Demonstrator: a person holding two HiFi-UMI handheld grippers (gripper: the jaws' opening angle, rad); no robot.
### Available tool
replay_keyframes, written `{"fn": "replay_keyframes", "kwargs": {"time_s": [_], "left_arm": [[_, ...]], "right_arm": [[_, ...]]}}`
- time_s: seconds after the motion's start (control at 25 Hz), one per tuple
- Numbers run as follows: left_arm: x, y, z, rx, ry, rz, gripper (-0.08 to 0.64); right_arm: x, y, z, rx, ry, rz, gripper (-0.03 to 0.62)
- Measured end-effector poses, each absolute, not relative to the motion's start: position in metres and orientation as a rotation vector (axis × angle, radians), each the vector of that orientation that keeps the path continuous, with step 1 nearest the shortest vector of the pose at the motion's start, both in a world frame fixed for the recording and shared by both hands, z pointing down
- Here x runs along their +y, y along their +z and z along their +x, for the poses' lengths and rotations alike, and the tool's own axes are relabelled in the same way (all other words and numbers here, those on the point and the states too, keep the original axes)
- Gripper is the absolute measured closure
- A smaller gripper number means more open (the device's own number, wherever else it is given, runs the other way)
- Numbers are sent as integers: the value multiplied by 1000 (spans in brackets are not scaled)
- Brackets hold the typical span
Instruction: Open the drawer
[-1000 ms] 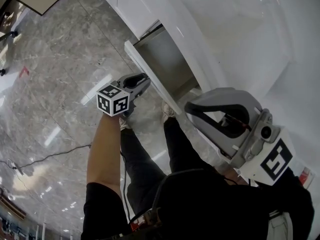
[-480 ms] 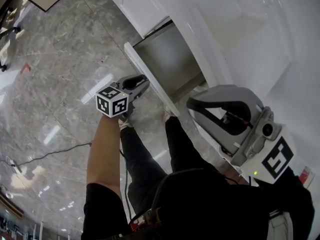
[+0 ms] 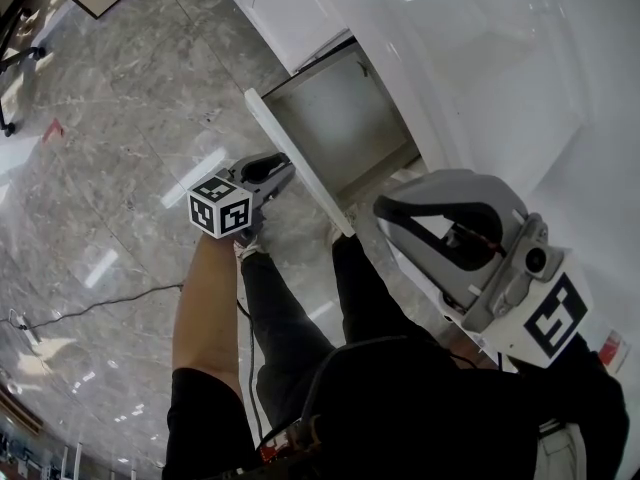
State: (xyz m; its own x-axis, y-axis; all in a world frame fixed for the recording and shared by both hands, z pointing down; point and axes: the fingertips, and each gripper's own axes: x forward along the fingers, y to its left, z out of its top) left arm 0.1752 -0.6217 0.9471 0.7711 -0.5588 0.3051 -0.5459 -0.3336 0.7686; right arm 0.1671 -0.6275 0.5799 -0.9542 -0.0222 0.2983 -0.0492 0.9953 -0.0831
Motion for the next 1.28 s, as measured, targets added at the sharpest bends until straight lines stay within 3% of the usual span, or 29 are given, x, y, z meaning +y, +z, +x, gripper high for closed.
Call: {"fn": "replay_keyframes", "kwargs": {"time_s": [0.8,1.28], "left_arm": [[-599,947,159,-832,-36,2003,440],[-594,930,144,-962,132,2037,431]], "right_arm": [[-611,580,137,-2835,107,10,594],[-605,579,131,-2829,133,6,594]]}}
